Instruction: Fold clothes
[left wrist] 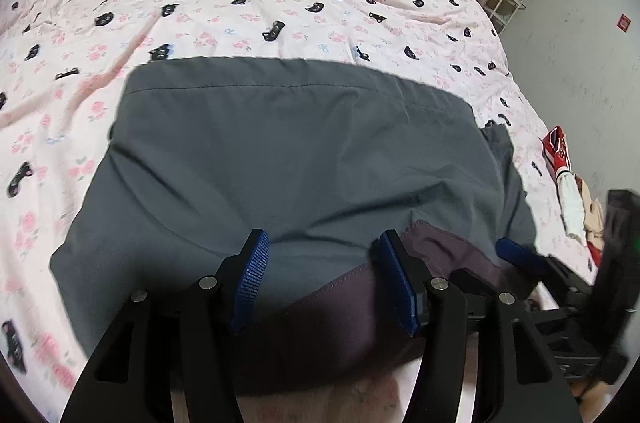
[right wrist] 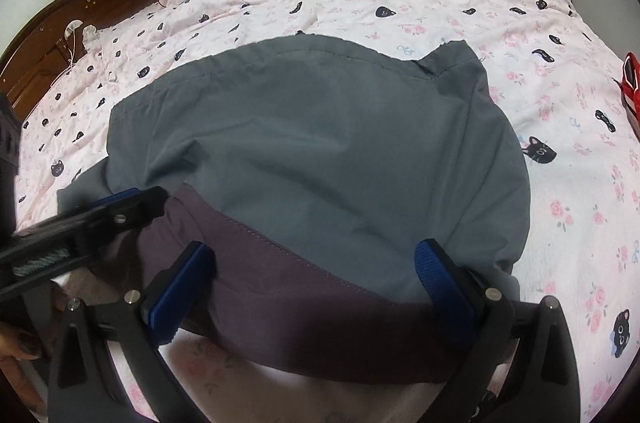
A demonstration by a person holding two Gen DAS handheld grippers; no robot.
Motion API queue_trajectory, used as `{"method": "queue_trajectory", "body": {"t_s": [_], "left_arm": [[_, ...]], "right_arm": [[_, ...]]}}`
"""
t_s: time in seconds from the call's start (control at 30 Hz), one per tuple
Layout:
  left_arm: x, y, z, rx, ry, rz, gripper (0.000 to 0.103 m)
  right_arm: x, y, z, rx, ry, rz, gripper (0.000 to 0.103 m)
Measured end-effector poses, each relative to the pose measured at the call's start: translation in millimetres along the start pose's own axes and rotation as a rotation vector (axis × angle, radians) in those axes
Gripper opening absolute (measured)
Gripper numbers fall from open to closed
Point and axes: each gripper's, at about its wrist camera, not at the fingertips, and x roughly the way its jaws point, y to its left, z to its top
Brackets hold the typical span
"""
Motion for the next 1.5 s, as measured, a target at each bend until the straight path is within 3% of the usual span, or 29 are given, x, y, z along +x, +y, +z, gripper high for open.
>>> {"method": "queue_trajectory", "body": {"t_s": [0.1, 0.2, 0.33, 0.47, 0.63, 0.93, 1.13, 1.3, 1.5], "left_arm": [[-19, -9, -5, 0.017, -0.033, -0.03, 0.054], [-24, -20, -14, 0.065, -0.025, -0.011, 0.064], [-9, -23, -23, 0.104, -0.009, 0.046, 0.065], [3, -9, -24, 0.059, -0.019, 0.001, 0.074], [9, -4, -22, 0.034, 0.017, -0.027, 0.074], [-20, -6, -6, -0.009, -0.087, -0.066, 0.073], [-4, -15, 18, 0.059, -0.056, -0.014, 0.074], [24, -12, 15, 0.097, 0.006, 0.022, 0.074], [33, -8, 5, 0.125, -0.023, 0.011, 0.079]], "right_arm": [[1, -1, 0, 0.002, -0.003, 0.006, 0.103], [1, -2, 0, 0.002, -0.004, 0.006, 0.103], [2, -1, 0, -0.003, -0.003, 0.004, 0.103], [3, 0, -1, -0.006, 0.001, -0.004, 0.103], [5, 0, 0, -0.006, 0.004, -0.007, 0.103], [2, -5, -3, 0.006, -0.016, 0.027, 0.103], [1, -5, -3, 0.007, -0.02, 0.034, 0.103], [1, -5, -4, 0.006, -0.021, 0.037, 0.103], [1, -5, -6, 0.004, -0.023, 0.033, 0.103]]}}
